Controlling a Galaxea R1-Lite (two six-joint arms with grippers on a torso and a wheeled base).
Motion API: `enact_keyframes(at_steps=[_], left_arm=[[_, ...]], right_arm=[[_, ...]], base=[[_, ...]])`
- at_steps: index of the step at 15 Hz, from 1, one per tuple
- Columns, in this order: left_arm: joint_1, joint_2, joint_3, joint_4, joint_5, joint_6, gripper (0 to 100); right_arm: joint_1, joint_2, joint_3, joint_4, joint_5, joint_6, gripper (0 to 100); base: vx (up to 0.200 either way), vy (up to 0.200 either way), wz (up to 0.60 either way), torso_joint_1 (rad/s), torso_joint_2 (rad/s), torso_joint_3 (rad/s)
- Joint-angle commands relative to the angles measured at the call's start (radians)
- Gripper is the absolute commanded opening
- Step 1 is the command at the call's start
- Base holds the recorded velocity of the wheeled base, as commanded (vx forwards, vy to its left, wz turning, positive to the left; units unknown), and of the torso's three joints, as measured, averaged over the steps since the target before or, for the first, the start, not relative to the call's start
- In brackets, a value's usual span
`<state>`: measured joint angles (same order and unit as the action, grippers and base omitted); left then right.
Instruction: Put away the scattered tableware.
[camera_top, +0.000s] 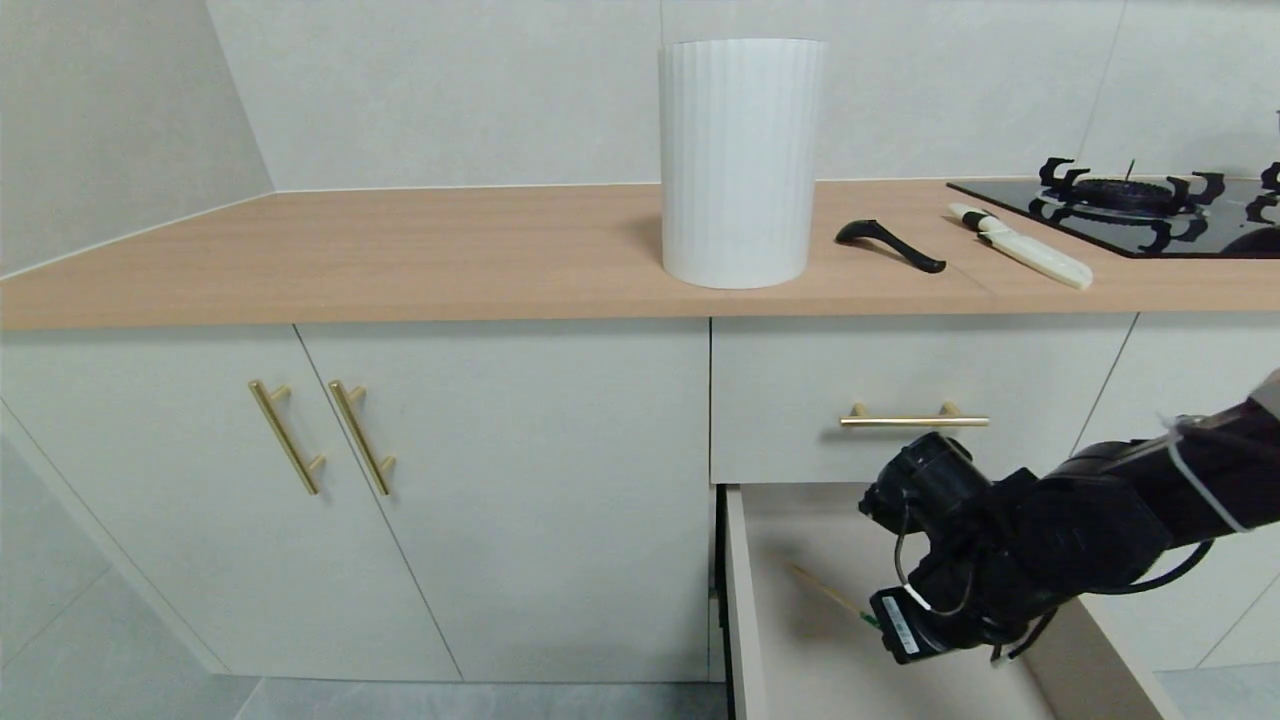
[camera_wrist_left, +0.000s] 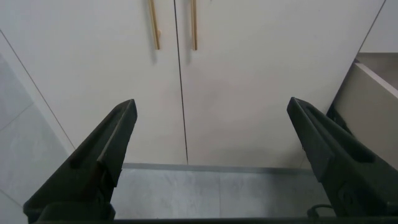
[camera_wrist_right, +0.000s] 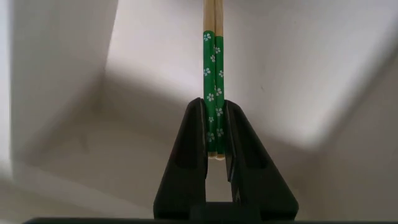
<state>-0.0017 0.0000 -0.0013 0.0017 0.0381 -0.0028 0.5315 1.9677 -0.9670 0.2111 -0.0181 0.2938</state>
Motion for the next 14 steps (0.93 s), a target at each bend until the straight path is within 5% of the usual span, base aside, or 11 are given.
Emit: enact_keyframes(at_steps=[1, 14], left_arm=[[0.0, 0.002, 0.0, 0.0, 0.0, 0.0, 100], [0.0, 0.002, 0.001, 0.0, 0.0, 0.0, 100]], right_arm=[[-0.002, 0.112, -0.041, -0.035, 0.001, 0.051, 0], [0.078, 0.28, -0.035, -0.087, -0.008, 0.116, 0]], base=[[0.0, 0.0, 0.0, 0.0, 0.0, 0.0], [0.0, 0.0, 0.0, 0.0, 0.0, 0.0]])
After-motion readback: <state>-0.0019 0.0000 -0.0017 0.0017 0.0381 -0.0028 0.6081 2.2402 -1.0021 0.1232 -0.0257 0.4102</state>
